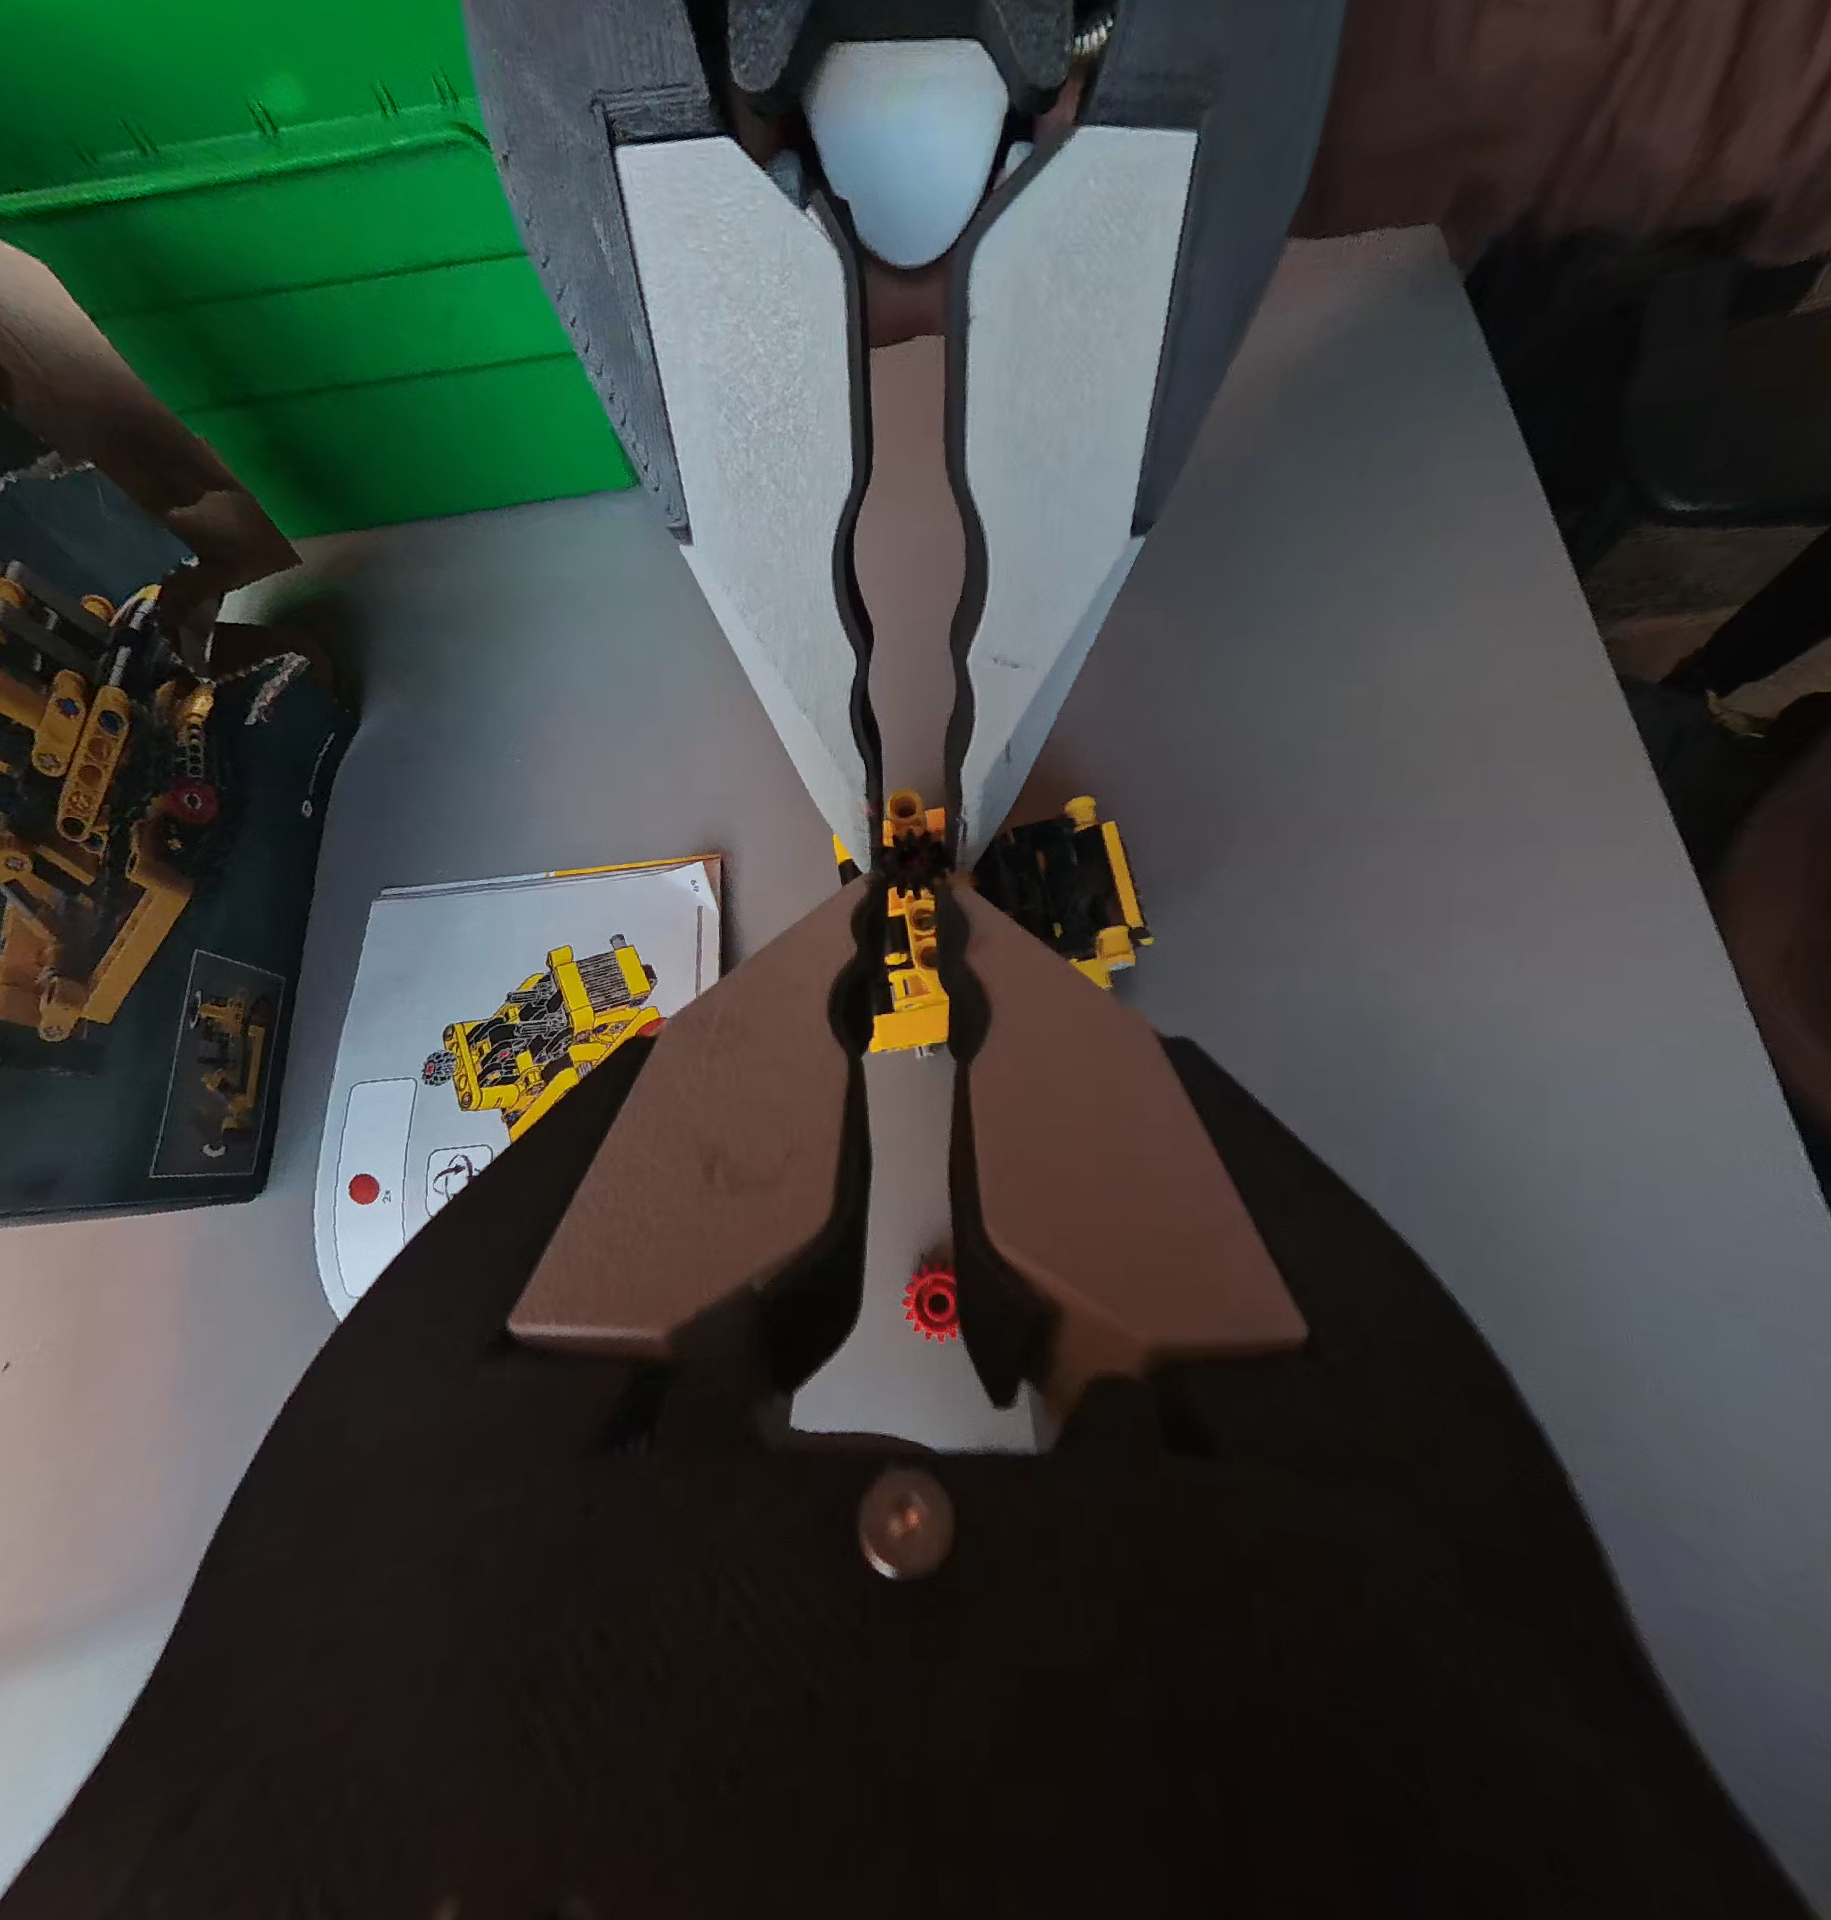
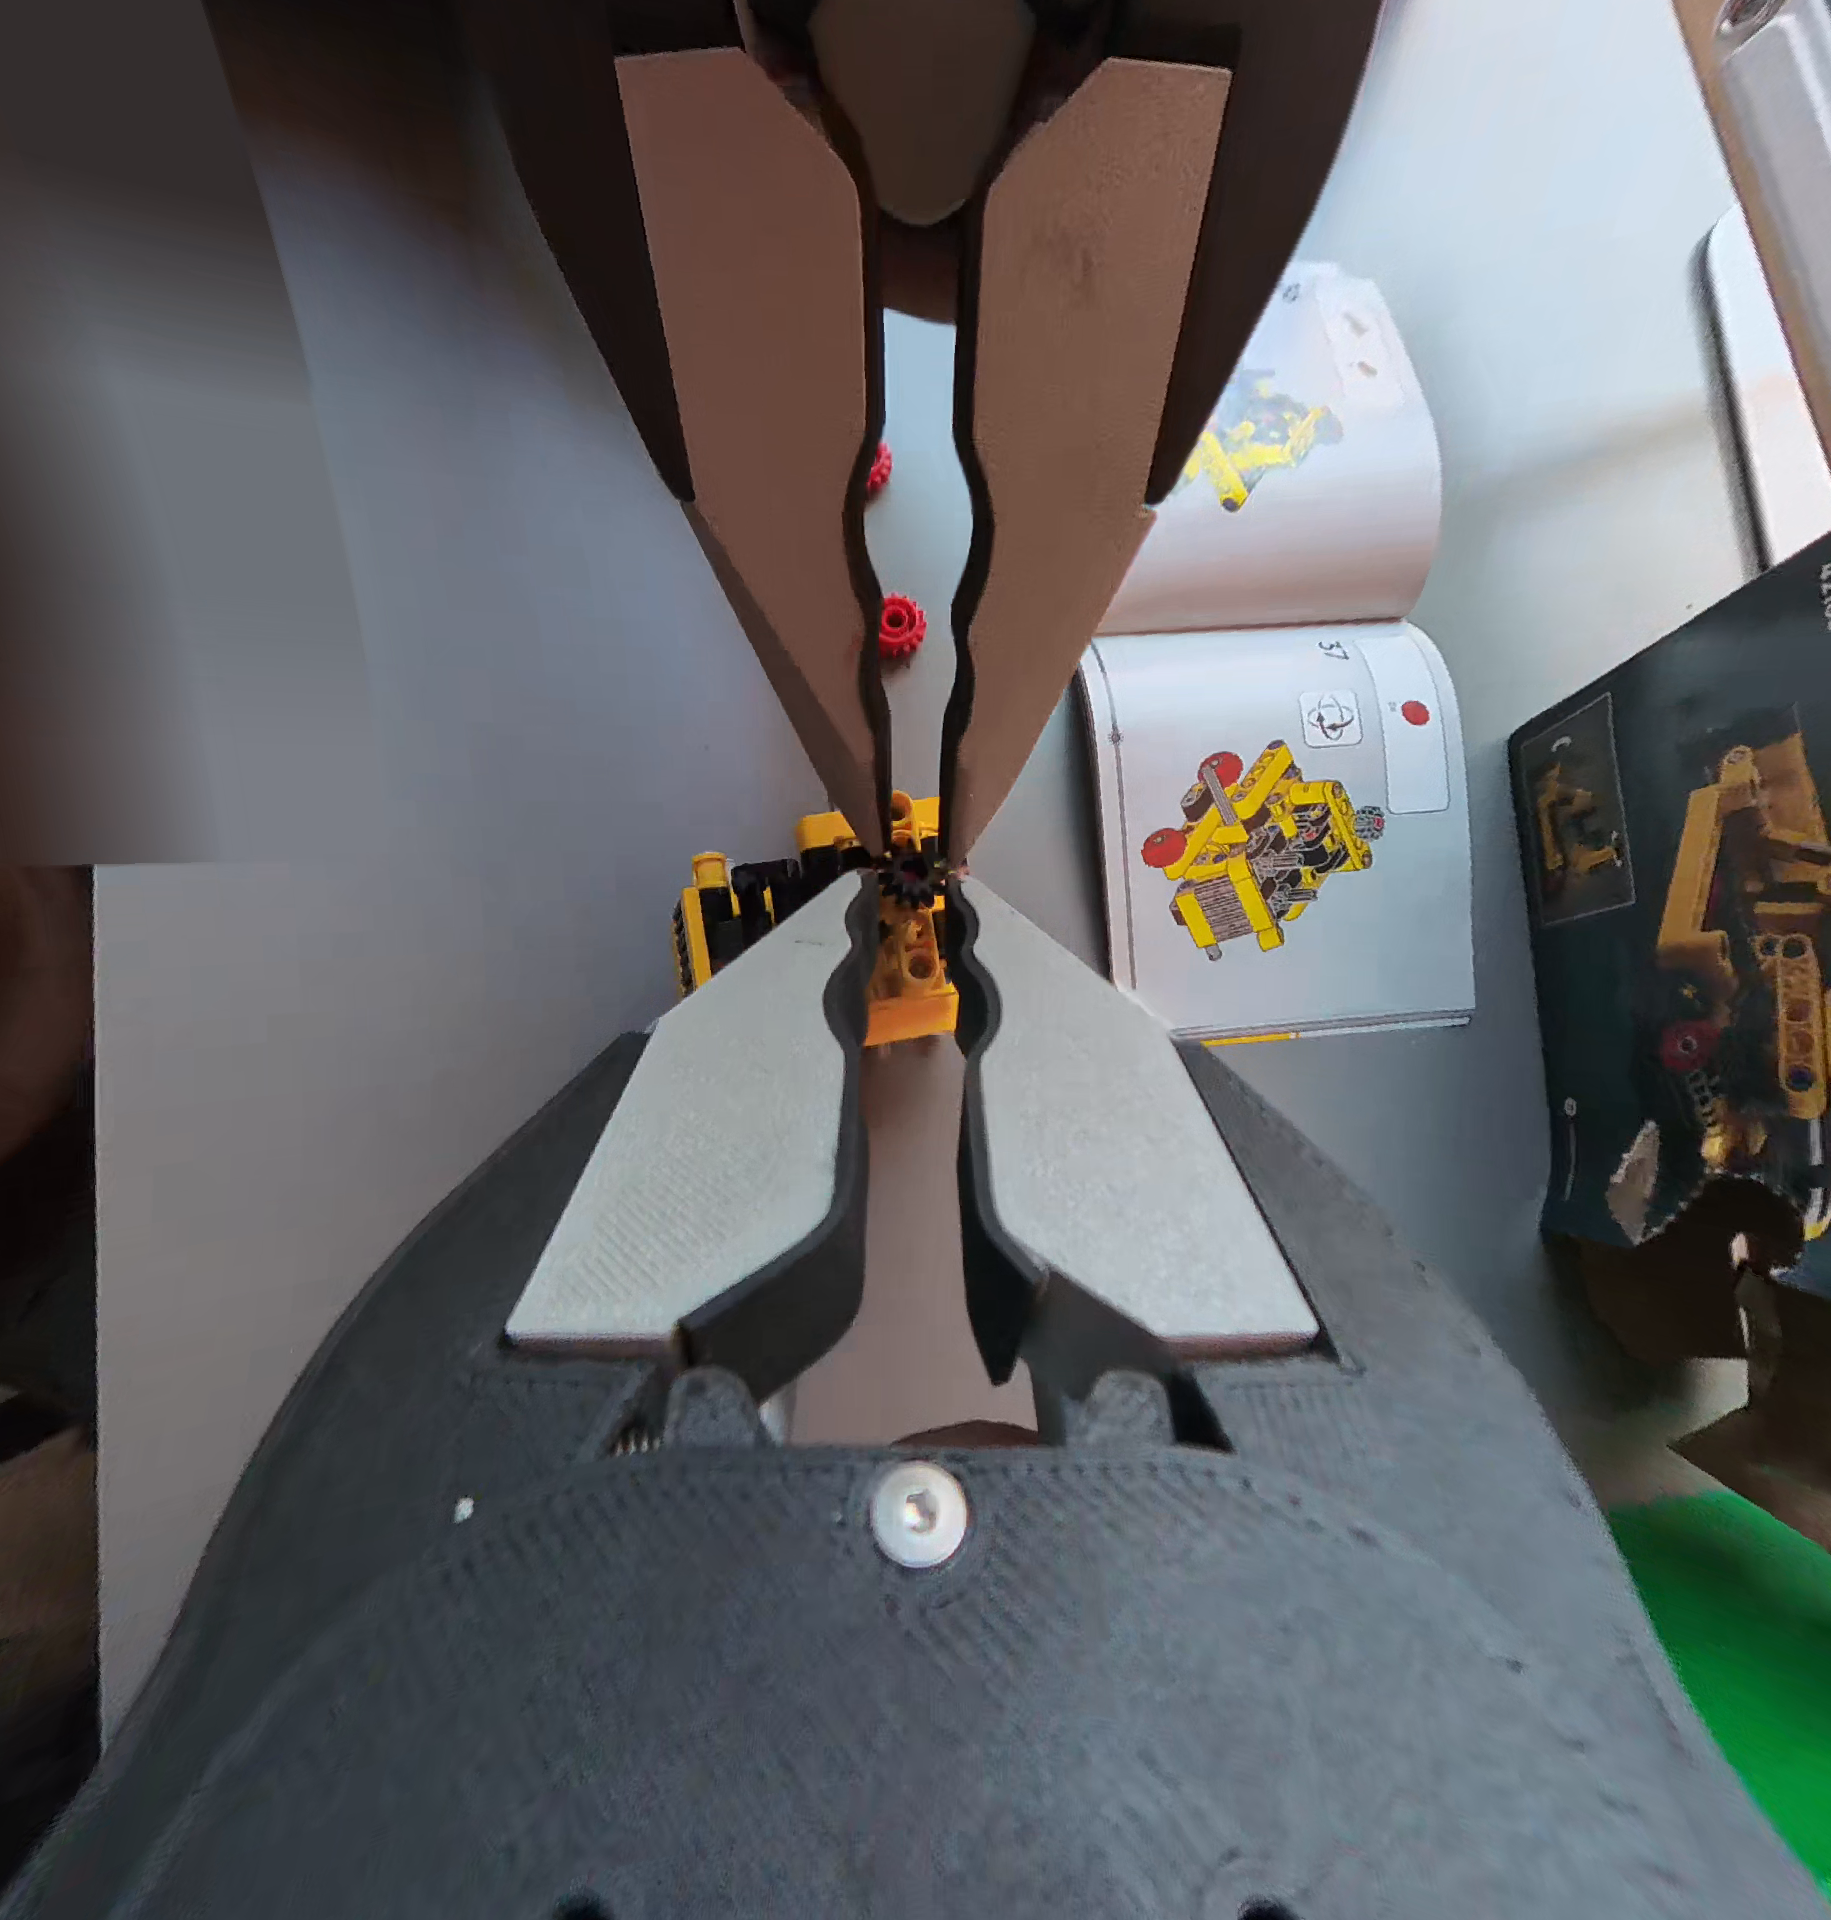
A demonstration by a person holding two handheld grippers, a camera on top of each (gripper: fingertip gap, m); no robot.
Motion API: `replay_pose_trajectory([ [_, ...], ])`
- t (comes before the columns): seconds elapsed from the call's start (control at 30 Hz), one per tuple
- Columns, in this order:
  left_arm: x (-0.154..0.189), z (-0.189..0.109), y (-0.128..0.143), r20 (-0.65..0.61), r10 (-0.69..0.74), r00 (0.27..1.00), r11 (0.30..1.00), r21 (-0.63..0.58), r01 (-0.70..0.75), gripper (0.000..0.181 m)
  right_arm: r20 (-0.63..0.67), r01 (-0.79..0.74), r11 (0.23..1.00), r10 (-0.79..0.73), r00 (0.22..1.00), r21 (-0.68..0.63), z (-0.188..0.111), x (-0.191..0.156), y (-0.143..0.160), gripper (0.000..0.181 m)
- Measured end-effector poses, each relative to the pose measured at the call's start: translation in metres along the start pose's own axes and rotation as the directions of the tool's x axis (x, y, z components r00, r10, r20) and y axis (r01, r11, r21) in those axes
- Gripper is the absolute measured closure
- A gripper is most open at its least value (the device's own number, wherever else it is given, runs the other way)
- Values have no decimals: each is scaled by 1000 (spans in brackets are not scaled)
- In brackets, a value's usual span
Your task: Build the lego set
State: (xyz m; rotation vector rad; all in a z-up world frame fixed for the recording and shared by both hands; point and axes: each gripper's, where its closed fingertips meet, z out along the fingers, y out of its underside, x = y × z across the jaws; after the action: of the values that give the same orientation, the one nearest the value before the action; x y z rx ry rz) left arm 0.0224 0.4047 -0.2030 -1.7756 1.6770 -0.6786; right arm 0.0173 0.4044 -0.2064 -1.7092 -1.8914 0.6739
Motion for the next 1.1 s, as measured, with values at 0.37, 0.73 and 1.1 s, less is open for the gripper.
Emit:
replay_pose_trajectory([
  [0.37,-2,-1,1,22,-15,1000,999,-32,15,164,-3,5,997,-6,1000,-79,1,-3,0,172],
  [0.73,2,6,7,0,-7,1000,998,-61,7,173,8,-3,996,4,1000,-93,3,-2,-1,172],
  [1.1,4,3,8,-7,-5,1000,997,-74,4,170,1,-11,995,11,1000,-100,5,-4,-3,172],
])
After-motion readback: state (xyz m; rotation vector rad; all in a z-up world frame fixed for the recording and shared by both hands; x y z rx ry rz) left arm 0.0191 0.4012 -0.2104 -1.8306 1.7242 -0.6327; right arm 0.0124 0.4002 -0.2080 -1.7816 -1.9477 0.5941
